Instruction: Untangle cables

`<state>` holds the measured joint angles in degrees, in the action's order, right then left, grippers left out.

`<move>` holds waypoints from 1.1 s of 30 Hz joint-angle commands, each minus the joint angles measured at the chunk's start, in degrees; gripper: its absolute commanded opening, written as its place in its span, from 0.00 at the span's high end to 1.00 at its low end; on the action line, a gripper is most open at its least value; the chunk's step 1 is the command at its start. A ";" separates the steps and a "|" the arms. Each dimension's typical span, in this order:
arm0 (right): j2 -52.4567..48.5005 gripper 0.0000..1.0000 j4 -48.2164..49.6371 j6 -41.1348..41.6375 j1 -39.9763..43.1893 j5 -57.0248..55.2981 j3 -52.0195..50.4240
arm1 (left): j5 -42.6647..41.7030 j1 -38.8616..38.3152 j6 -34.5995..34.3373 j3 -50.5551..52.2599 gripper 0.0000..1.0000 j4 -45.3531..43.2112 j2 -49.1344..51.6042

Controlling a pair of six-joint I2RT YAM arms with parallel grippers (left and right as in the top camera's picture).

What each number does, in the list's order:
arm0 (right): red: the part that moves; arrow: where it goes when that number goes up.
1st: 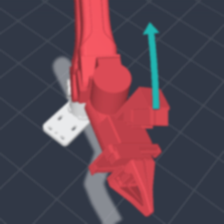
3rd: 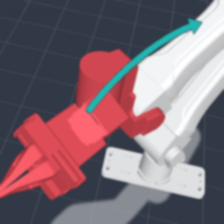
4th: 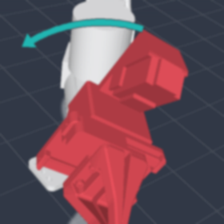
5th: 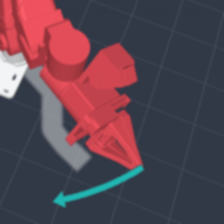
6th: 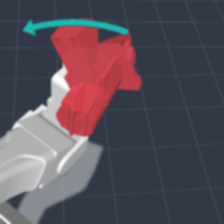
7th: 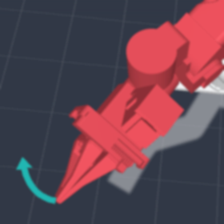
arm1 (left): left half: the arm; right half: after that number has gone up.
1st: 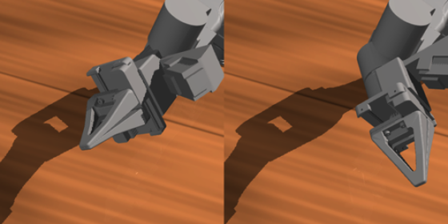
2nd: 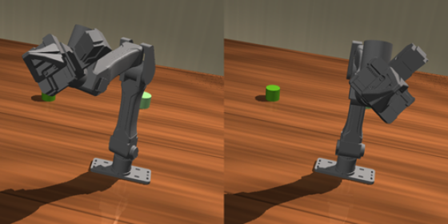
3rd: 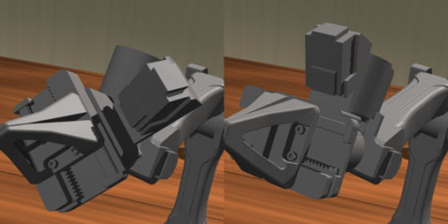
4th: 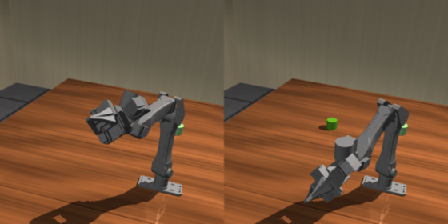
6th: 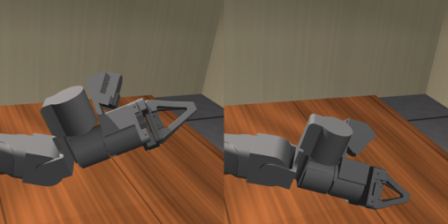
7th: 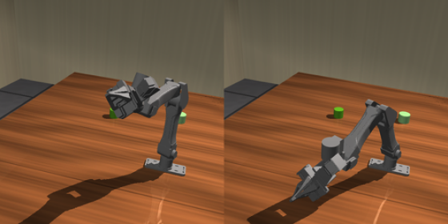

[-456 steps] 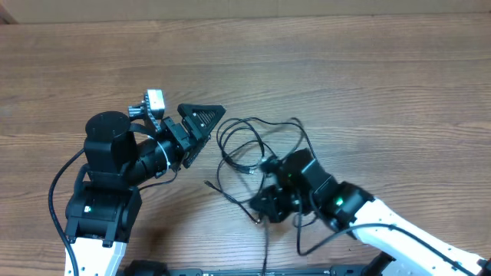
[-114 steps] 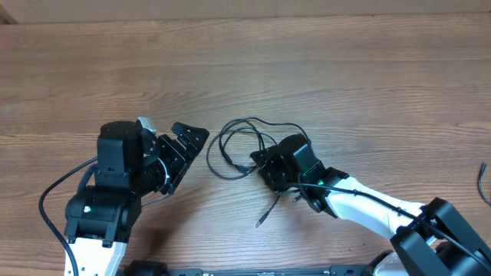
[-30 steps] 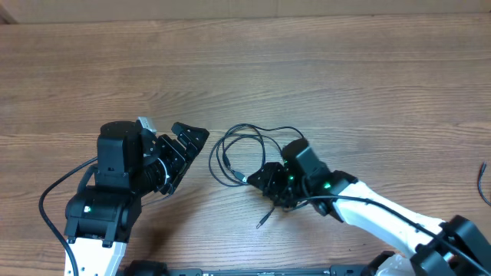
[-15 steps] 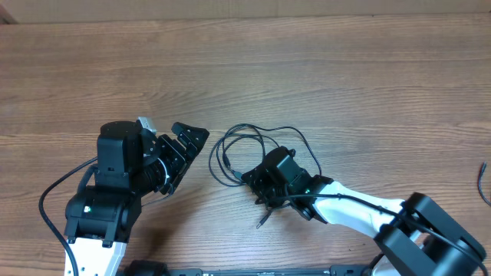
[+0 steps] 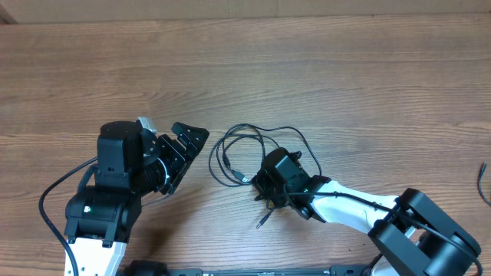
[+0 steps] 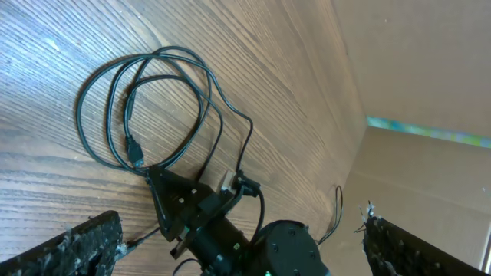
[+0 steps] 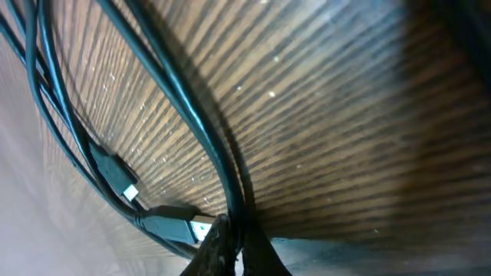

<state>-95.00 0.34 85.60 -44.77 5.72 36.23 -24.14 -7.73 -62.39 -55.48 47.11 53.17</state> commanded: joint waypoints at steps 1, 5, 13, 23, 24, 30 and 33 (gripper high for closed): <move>-1.36 0.96 -0.83 -4.04 -0.17 0.20 -0.55 | 0.63 0.31 1.11 -0.59 0.00 -0.15 -0.28; -1.33 0.96 0.33 -11.32 -0.07 8.98 -0.55 | 0.63 0.31 1.11 -0.59 0.00 -0.15 -0.28; 4.94 0.96 1.99 -23.91 5.22 21.90 -0.48 | 0.63 0.31 1.11 -0.59 0.00 -0.15 -0.28; 28.02 0.96 -5.20 -27.63 6.49 20.37 -0.48 | 0.63 0.31 1.11 -0.59 0.00 -0.15 -0.28; 31.30 0.96 -7.19 -27.61 6.49 18.62 -0.48 | 0.63 0.31 1.11 -0.59 0.00 -0.15 -0.28; 42.53 0.96 -17.94 -27.61 6.49 11.41 -0.48 | 0.63 0.31 1.11 -0.59 0.00 -0.15 -0.28; 46.01 0.96 -21.99 -27.61 6.49 10.99 -0.48 | 0.63 0.31 1.11 -0.59 0.00 -0.15 -0.28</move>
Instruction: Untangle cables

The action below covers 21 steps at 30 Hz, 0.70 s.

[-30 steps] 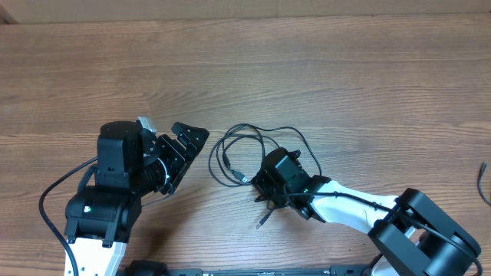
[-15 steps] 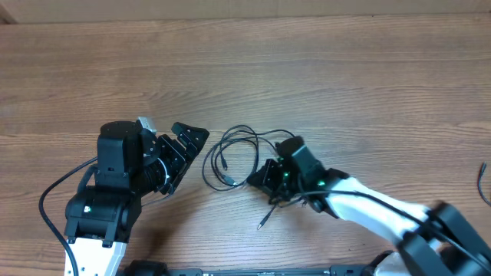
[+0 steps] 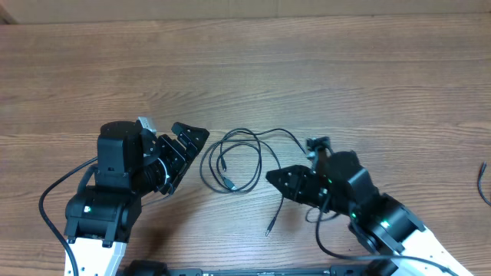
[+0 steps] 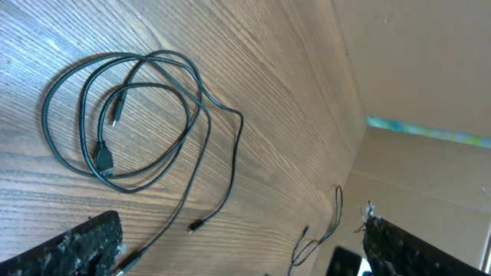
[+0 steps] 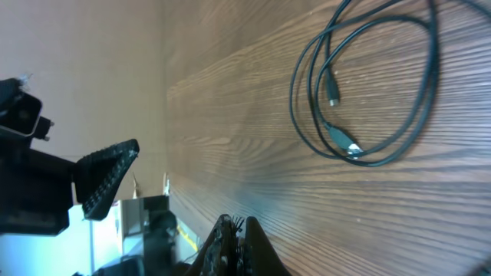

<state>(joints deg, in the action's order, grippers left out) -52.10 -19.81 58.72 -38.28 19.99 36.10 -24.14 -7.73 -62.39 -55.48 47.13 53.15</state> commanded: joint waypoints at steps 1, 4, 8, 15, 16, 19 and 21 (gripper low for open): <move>4.02 0.96 -2.80 -0.74 0.00 -3.30 -0.35 | 0.63 0.31 1.11 -0.59 0.00 -0.20 -0.26; 7.19 0.96 -3.98 -1.99 0.61 -3.63 -0.35 | 0.63 0.31 1.11 -0.59 0.00 -0.17 -0.26; 12.35 0.96 -3.04 -3.13 2.10 -3.61 -0.35 | 0.63 0.31 1.11 -0.59 0.00 -0.17 -0.26; 19.69 0.96 -0.26 -5.60 3.69 -3.63 -0.35 | 0.63 0.31 1.11 -0.59 0.00 -0.17 -0.26; 20.00 0.96 -0.13 -6.60 3.69 -3.48 -0.35 | 0.63 0.31 1.11 -0.59 0.00 -0.20 -0.26; 20.00 0.96 -0.17 -6.78 3.69 -3.61 -0.35 | 0.63 0.31 1.11 -0.59 0.00 -0.17 -0.26; 20.00 0.96 -0.02 -6.75 3.69 -4.98 -0.37 | 0.63 0.31 1.11 -0.59 0.00 -0.17 -0.26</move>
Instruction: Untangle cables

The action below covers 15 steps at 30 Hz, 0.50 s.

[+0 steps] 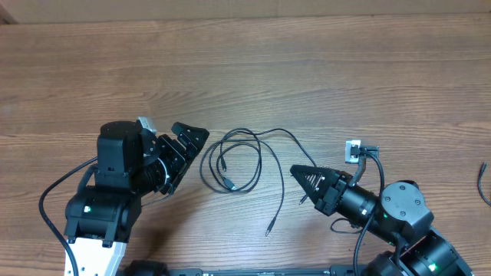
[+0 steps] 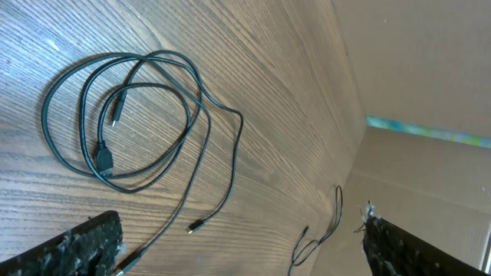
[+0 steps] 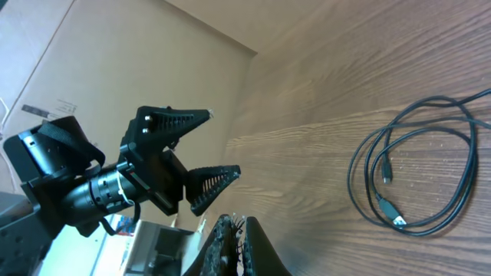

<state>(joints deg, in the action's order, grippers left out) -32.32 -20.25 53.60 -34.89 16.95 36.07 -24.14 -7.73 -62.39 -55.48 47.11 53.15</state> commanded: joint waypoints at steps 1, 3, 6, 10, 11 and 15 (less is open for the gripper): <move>0.22 0.96 0.52 -1.64 0.31 -2.71 -0.33 | 0.63 0.31 1.11 -0.59 0.00 -0.15 -0.26; 0.22 0.96 0.96 -1.64 0.31 -4.20 -0.35 | 0.63 0.31 1.11 -0.59 0.00 -0.15 -0.26; 0.22 0.96 3.26 -1.66 0.31 -4.52 -0.33 | 0.63 0.31 1.11 -0.59 0.00 -0.17 -0.26; 0.15 0.96 3.37 -1.66 0.31 -7.61 -0.35 | 0.63 0.31 1.11 -0.59 0.00 -0.15 -0.26; -0.07 0.92 1.97 -1.64 0.31 -9.07 -0.35 | 0.63 0.31 1.11 -0.59 0.00 -0.15 -0.26; -3.48 0.48 -5.73 -0.83 0.02 -9.40 -0.46 | 0.63 0.31 1.11 -0.59 0.00 -0.15 -0.26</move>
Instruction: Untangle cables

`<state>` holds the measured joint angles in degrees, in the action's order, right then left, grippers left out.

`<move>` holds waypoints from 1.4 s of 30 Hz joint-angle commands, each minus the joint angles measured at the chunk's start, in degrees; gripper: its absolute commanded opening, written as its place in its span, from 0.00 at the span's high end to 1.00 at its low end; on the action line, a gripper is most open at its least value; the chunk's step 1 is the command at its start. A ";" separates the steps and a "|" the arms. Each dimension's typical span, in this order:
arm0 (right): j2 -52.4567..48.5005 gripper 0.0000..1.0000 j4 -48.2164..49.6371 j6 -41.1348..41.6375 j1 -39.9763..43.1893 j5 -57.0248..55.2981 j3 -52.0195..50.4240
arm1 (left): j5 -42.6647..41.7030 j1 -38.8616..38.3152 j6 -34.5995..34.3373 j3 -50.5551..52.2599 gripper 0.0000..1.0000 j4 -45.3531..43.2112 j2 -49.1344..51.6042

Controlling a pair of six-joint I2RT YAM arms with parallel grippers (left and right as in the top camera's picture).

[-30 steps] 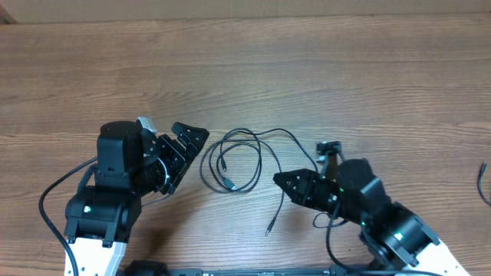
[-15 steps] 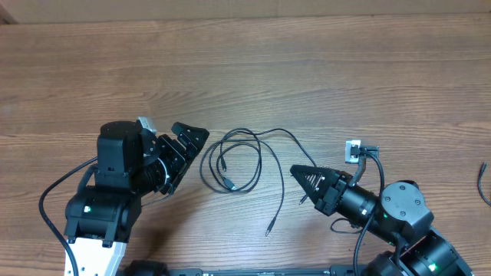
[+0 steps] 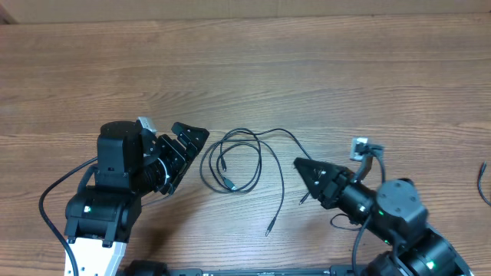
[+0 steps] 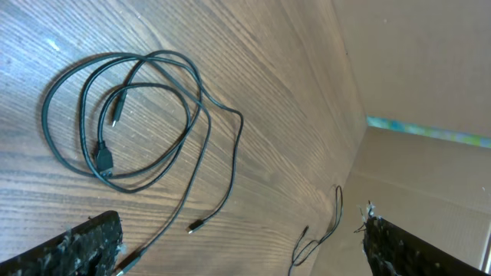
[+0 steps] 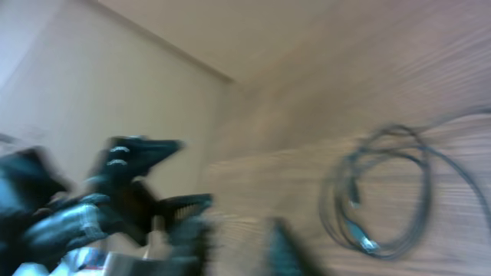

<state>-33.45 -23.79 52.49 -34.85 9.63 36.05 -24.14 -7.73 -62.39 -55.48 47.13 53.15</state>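
Observation:
A black cable (image 3: 234,159) lies in loose loops at the table's middle; the left wrist view shows its loops (image 4: 123,115) too. Two of its plugs rest inside the loops. One strand runs right and down to a small plug (image 3: 268,229). My left gripper (image 3: 189,157) stands open just left of the loops, nothing between its fingers (image 4: 84,245). My right gripper (image 3: 301,169) hovers right of the strand, pointing at it. The right wrist view is blurred; its fingers (image 5: 284,245) show apart, and the cable (image 5: 383,192) lies beyond them.
A second thin black cable (image 3: 483,180) lies at the table's right edge, also in the left wrist view (image 4: 330,230). Cardboard walls stand at the back and the right side. Bare wood (image 3: 245,69) fills the far half of the table.
My right gripper's fingers, shut together before, now show apart in a blurred wrist view. The arm has shifted slightly. The cable and the left gripper have not moved.
My right gripper was shut down on the cable at the right side of the loops. Then it was drawn back to the right, shut and empty, with the loops shifted left and a strand laid out towards the front. It moved further back and now stands open.

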 commanded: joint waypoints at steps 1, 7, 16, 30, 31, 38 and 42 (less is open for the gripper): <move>-3.78 0.45 -3.56 1.29 -0.28 -1.38 -0.46 | 0.63 0.31 1.11 -0.59 0.00 -0.20 -0.26; -18.25 0.22 -2.27 4.39 -3.30 3.74 -0.48 | 0.63 0.31 1.11 -0.59 0.00 -0.17 -0.26; -45.55 0.45 5.88 29.38 -4.09 8.66 -0.48 | 0.63 0.31 1.11 -0.59 0.00 -0.20 -0.26; -66.97 0.96 35.43 32.96 -4.39 17.77 -0.48 | 0.63 0.31 1.11 -0.59 0.00 -0.17 -0.26; -66.97 0.96 35.80 32.02 -4.39 18.69 -0.48 | 0.63 0.31 1.11 -0.59 0.00 -0.20 -0.26; -62.42 0.96 39.43 16.92 -2.43 26.27 -0.46 | 0.63 0.31 1.11 -0.59 0.00 -0.17 -0.26; -53.42 0.96 39.28 11.61 2.75 31.76 -0.46 | 0.63 0.31 1.11 -0.59 0.00 -0.20 -0.26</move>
<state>-94.43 14.72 71.02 -35.46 35.70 35.64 -24.14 -7.73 -62.39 -55.48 47.11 53.15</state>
